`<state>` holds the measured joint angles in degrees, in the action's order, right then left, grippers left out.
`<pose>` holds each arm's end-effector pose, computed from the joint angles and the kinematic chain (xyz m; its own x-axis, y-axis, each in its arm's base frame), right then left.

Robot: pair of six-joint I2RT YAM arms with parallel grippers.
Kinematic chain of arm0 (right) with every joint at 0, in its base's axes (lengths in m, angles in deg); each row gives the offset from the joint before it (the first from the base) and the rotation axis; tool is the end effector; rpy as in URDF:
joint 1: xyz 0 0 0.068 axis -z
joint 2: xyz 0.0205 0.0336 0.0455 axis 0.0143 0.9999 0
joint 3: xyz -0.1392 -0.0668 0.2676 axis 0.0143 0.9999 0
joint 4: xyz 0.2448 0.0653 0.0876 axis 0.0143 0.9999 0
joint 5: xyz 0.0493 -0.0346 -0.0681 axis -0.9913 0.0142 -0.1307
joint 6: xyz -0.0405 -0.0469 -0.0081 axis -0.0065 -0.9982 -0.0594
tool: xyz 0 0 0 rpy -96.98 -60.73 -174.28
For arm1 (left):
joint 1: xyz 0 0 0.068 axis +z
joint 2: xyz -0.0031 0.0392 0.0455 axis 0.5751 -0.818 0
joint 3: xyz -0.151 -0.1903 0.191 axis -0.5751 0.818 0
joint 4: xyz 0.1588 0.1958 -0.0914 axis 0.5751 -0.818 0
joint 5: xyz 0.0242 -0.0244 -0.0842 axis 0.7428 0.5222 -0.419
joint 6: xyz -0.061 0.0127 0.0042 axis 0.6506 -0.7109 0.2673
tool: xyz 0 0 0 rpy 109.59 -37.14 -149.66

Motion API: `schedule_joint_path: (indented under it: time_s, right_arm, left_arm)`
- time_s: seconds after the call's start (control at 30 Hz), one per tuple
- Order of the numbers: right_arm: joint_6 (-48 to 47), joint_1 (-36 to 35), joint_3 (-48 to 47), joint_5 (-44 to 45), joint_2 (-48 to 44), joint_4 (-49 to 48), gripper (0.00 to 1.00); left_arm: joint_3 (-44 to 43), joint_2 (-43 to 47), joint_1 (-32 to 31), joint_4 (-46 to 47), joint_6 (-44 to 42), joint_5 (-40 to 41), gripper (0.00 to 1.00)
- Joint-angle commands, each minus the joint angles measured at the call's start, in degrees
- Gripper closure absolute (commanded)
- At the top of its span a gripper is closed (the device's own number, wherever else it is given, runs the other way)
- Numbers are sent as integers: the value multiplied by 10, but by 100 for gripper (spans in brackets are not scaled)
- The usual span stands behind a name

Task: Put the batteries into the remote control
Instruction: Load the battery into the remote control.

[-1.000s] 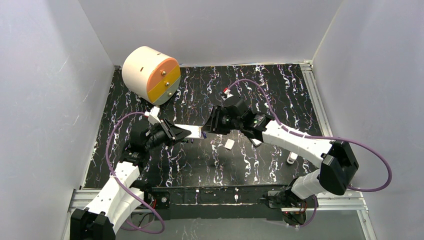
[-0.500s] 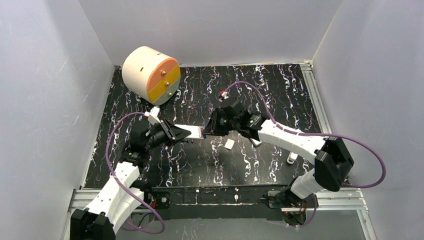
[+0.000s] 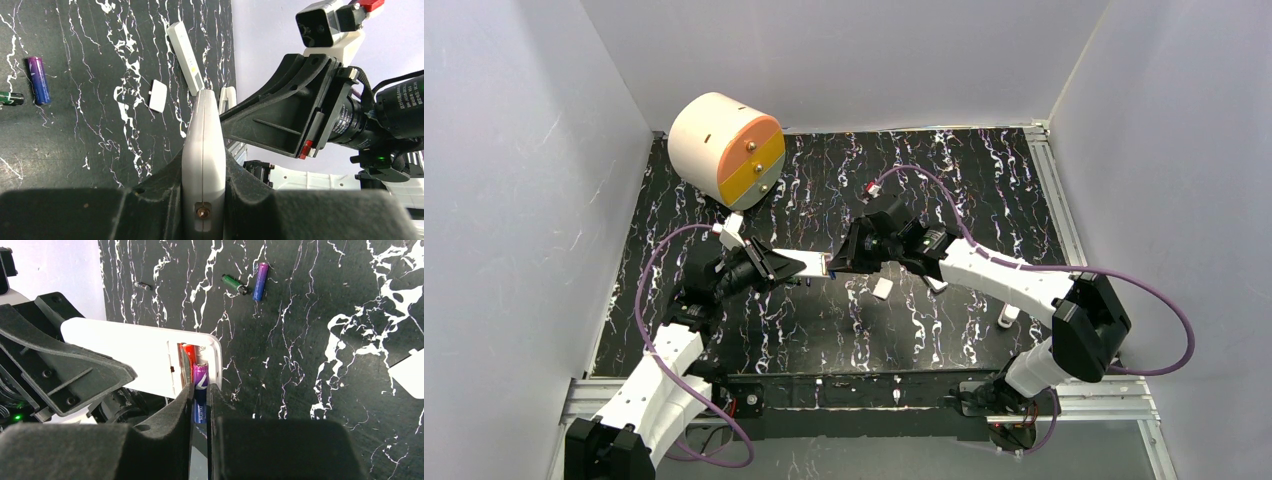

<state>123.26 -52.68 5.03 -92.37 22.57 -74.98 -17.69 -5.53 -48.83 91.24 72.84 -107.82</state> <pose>0.2130 0.2790 0.3085 -0.8860 0.1884 -0.4237 -0.1899 0.6862 0.7022 0.1623 -0.0677 0.2656 -0.7359 -0.5497 -0.3953 0.2064 0.3739 -0.9042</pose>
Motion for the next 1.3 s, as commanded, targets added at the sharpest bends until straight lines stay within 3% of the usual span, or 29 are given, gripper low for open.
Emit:
schedule_joint_path:
  time_s: [0.0, 0.13, 0.3, 0.47, 0.7, 1.27]
  right_arm:
    - [29, 1, -23, -18, 10, 11, 81]
    - [34, 1, -17, 0, -5, -17, 66]
    - [39, 4, -18, 9, -14, -30, 61]
    - [48, 4, -21, -2, -11, -34, 67]
    - [42, 6, -43, -4, 7, 8, 82]
    - [33, 7, -52, 20, 19, 57, 82]
  left_arm:
    - [-5, 6, 0, 21, -4, -12, 100]
    - [-5, 8, -1, 21, -4, -13, 100]
    - [-5, 8, -1, 21, -2, -13, 100]
    - [-6, 5, -1, 21, -3, -12, 100]
    - [-6, -2, 0, 21, -6, -11, 100]
    - [-6, 2, -1, 21, -4, -9, 100]
